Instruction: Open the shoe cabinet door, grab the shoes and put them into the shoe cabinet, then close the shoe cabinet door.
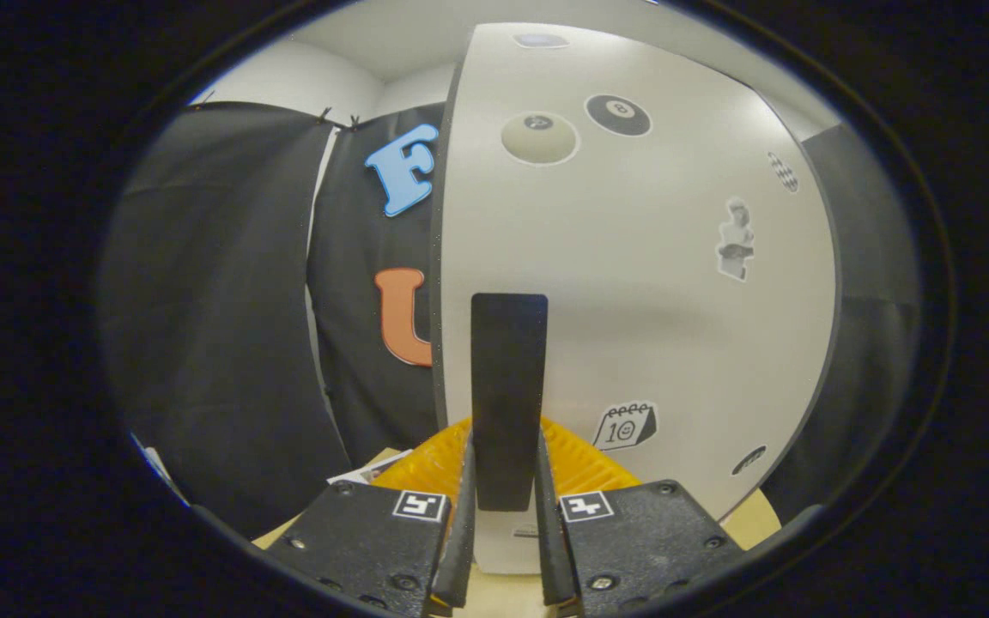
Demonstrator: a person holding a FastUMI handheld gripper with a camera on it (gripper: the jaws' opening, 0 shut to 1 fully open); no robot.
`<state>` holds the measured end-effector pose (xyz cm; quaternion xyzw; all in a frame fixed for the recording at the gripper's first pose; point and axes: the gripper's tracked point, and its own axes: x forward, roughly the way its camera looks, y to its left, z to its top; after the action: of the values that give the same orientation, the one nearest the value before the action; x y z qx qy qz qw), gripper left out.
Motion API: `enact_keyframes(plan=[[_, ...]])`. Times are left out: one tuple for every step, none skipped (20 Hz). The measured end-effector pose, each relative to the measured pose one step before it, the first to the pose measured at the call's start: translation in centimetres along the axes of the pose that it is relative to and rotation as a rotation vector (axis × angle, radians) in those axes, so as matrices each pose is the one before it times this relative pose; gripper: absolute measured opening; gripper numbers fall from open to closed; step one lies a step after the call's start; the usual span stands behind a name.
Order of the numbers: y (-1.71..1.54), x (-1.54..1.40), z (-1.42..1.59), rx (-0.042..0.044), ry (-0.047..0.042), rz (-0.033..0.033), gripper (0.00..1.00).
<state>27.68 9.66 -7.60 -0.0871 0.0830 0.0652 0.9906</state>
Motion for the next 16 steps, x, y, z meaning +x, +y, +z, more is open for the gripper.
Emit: enact_keyframes(plan=[[0.060, -0.677, -0.079, 0.01301, 0.00372, 0.01115, 0.35], [0.128, -0.739, -0.005, 0.00463, 0.00452, 0.01012, 0.35], [-0.392, 0.120, -0.112, 0.00048, 0.00099, 0.01120, 0.35], [-0.167, -0.184, -0.034, 0.00081, -0.00162, 0.01151, 0.35], [-0.054, -0.347, -0.148, 0.00467, -0.00057, 0.01272, 0.35], [-0.187, -0.411, -0.005, 0.01097, -0.00048, 0.00898, 0.35], [-0.118, -0.366, -0.118, 0.02307, -0.00172, -0.00149, 0.34], [-0.157, -0.240, -0.011, 0.01107, -0.00324, -0.00775, 0.34], [-0.183, -0.104, -0.084, -0.00323, -0.00375, -0.00536, 0.34], [-0.132, -0.061, 0.003, -0.01301, -0.00249, -0.00132, 0.33], [-0.136, -0.237, -0.020, -0.00961, -0.00351, 0.00439, 0.33], [-0.042, -0.218, -0.017, -0.00179, 0.00037, 0.01059, 0.33], [-0.081, -0.228, -0.007, 0.00111, 0.00141, 0.01042, 0.33], [-0.067, -0.224, -0.005, 0.00597, 0.00179, 0.00389, 0.33], [-0.162, -0.162, -0.229, 0.00046, 0.00478, -0.00202, 0.33], [0.065, -0.191, -0.063, -0.00372, 0.00276, -0.00363, 0.33]])
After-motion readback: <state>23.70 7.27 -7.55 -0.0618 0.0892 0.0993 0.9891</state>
